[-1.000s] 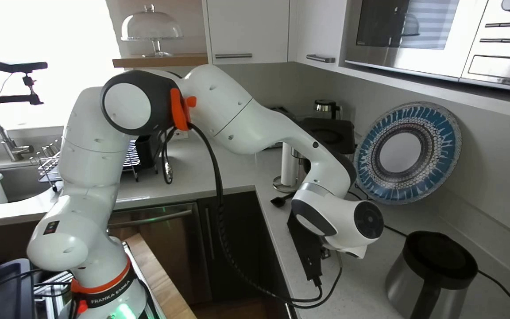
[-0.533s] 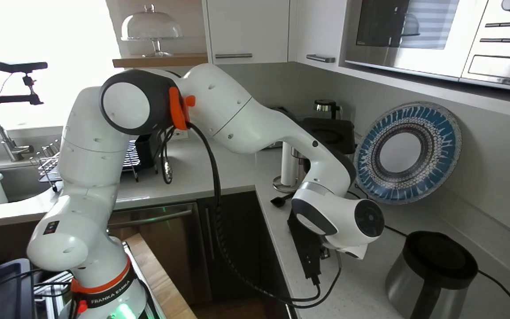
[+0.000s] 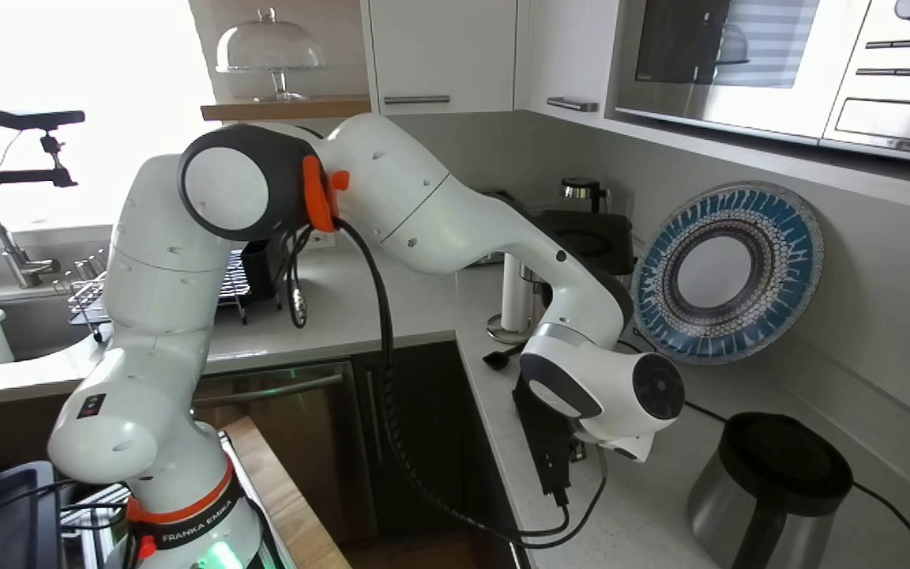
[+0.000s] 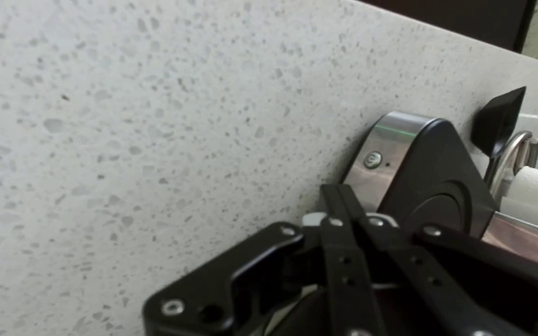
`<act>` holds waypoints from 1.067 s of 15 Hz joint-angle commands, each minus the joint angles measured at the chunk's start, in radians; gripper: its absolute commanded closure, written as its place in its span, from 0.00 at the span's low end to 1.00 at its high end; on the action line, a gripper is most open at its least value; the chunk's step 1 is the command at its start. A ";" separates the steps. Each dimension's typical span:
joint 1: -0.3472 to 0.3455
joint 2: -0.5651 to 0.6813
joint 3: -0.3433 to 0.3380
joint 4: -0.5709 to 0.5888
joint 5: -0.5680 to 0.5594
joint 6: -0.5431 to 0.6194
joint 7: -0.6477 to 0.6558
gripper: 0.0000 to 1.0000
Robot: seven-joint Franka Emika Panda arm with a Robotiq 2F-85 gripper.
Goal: Push the bottom left button on the coffee machine
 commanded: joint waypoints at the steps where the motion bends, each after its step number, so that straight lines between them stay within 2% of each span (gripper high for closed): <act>1: -0.008 0.005 0.011 0.003 -0.015 -0.012 0.025 1.00; 16: -0.016 0.012 0.025 0.013 0.010 -0.016 0.007 1.00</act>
